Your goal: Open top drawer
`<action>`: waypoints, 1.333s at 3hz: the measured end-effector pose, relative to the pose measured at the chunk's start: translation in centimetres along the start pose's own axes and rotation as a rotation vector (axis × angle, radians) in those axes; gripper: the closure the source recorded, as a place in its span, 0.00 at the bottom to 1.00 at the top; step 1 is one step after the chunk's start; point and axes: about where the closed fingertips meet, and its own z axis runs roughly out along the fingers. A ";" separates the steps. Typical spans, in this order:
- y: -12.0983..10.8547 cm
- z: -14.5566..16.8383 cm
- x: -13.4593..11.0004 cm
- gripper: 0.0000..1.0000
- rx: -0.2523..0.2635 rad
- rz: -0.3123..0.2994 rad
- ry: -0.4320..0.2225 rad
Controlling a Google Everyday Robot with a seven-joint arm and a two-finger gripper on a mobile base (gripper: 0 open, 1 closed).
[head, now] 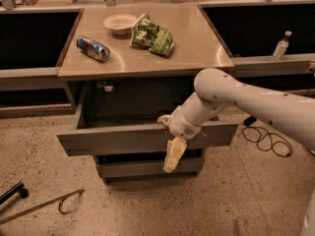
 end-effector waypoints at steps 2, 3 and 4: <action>2.9 0.2 -0.8 0.00 -0.026 0.002 -0.027; 3.1 0.5 -0.9 0.00 -0.033 -0.010 -0.031; 5.1 0.7 -0.9 0.00 -0.037 -0.032 -0.043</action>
Offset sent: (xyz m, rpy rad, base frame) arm -0.1005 0.0092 0.0130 0.1216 0.0842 -0.0025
